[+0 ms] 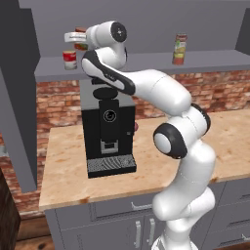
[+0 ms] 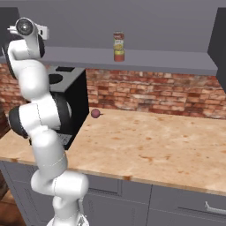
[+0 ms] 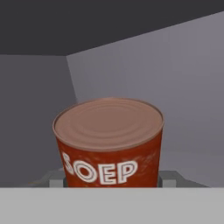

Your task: Stack two cans on top of the other two cans in the cabinet.

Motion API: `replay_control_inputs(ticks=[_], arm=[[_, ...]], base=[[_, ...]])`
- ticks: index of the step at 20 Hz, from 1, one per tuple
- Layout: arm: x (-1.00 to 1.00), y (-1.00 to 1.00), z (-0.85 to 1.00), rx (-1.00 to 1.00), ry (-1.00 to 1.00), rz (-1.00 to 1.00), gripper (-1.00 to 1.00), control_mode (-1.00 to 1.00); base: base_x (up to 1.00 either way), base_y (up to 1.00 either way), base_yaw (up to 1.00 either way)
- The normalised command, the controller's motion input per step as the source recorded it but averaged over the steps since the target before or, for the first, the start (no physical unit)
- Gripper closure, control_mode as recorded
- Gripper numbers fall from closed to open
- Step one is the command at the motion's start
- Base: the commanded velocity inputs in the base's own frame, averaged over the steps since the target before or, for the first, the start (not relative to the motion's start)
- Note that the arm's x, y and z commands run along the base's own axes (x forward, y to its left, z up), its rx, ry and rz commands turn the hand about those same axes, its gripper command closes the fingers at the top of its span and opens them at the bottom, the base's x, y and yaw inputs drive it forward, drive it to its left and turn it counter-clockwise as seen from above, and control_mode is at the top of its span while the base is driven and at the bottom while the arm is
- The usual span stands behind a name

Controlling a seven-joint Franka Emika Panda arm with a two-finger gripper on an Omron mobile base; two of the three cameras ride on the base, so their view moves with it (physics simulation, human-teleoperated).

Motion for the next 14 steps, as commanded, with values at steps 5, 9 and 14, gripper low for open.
replay_control_inputs(ticks=[5,9,14], arm=[[0.17,0.41,-0.02,0.00,0.00,0.01,1.00,-1.00],[0.19,0.34,-0.03,0.00,0.00,0.02,1.00,-1.00],[0.25,0.22,-0.03,0.00,0.00,0.01,1.00,-1.00]], base=[[0.00,0.00,0.00],[0.00,0.00,0.00],[0.00,0.00,0.00]])
